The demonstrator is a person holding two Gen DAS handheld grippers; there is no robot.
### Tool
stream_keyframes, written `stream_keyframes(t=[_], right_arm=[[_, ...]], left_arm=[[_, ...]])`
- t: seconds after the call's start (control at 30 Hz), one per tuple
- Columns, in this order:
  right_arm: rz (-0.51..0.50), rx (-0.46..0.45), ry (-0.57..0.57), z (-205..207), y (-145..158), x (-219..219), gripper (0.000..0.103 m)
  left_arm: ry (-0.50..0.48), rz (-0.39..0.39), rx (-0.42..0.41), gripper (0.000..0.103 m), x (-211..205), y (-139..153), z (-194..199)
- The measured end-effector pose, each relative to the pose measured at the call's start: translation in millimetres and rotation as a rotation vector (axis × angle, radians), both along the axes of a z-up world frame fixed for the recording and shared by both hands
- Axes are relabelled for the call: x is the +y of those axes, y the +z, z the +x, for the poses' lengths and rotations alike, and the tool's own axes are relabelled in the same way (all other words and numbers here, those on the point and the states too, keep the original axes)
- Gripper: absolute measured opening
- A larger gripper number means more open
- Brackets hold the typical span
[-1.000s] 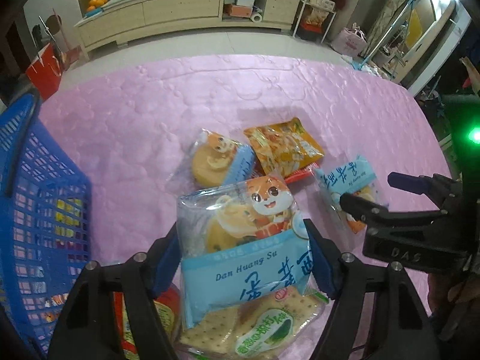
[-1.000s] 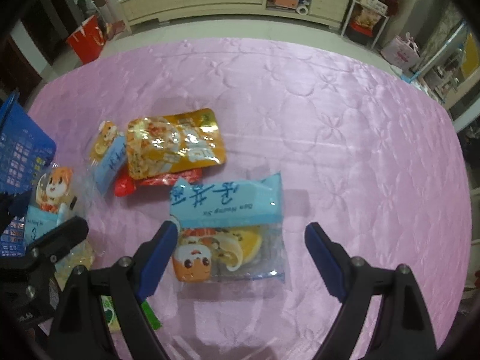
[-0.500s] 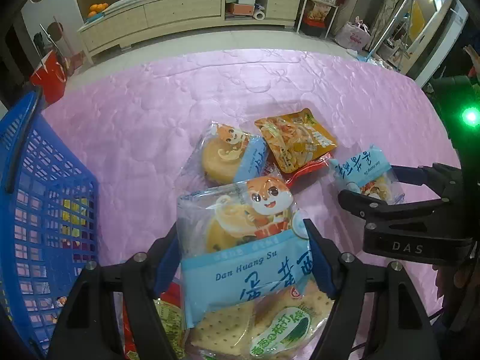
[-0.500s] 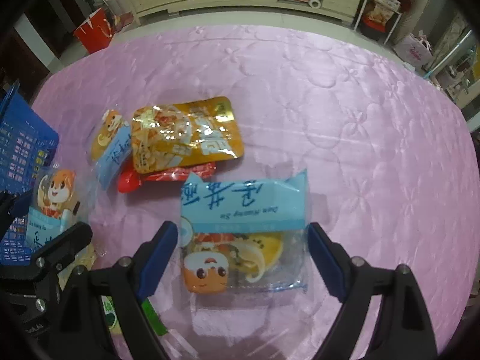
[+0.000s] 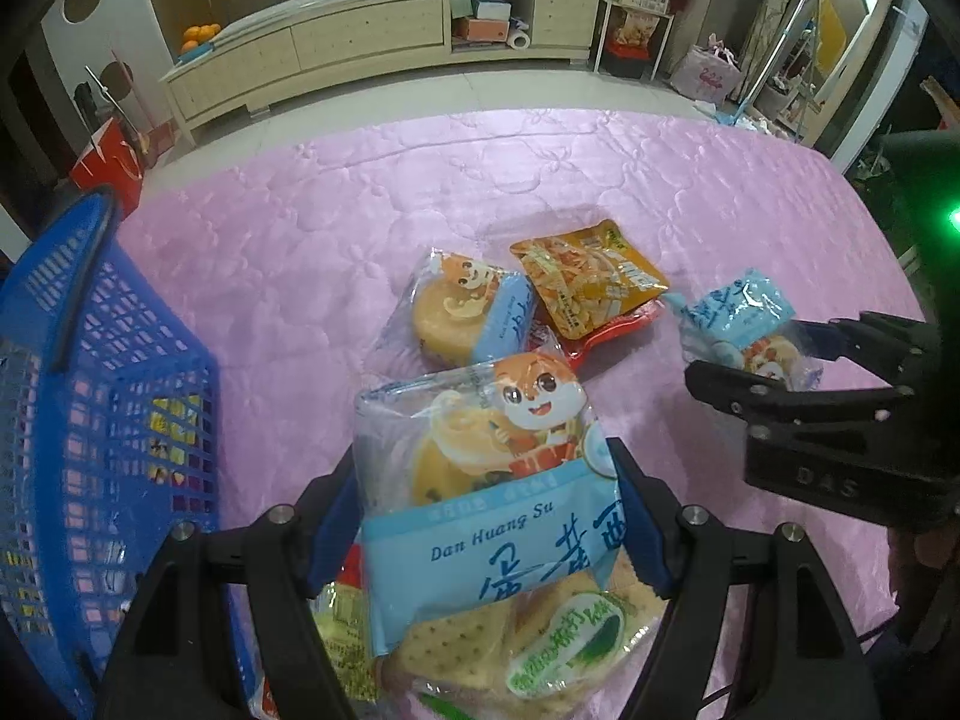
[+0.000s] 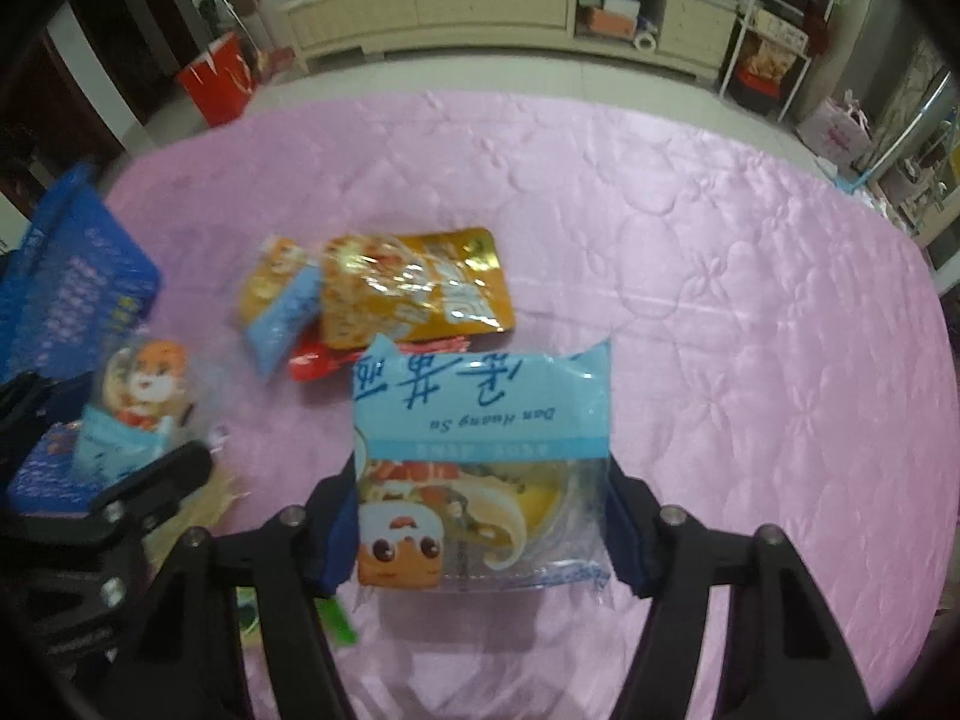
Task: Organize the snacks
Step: 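Grasp the blue-labelled cake pack with the left gripper while the right gripper grasps another cake pack, then carry both cake packs over the blue basket and open both grippers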
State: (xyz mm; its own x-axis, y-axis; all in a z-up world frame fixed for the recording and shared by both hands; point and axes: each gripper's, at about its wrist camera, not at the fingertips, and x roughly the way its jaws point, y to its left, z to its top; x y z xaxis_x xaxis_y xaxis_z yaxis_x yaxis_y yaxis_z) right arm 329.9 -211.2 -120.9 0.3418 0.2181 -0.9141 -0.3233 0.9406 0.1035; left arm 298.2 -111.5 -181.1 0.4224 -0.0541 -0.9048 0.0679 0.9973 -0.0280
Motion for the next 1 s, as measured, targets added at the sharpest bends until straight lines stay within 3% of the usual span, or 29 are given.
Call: stream_keyframes(t=[0.23, 0.47, 0.7, 1.0], right_arm=[[0.071, 0.022, -0.014, -41, 27, 2, 0.071], [0.085, -0.016, -0.005, -81, 70, 27, 0.071], [0.132, -0.066, 0.032, -110, 117, 68, 0.071], [0.147, -0.072, 0.108, -115, 139, 144, 0.071]], left_arm=[[-0.009, -0.037, -0.059, 0.072, 1, 32, -36], [-0.044, -0.051, -0.136, 0.072, 18, 78, -82], [-0.068, -0.042, -0.212, 0.072, 55, 127, -128], [-0.03, -0.025, -0.26, 0.072, 131, 155, -158]])
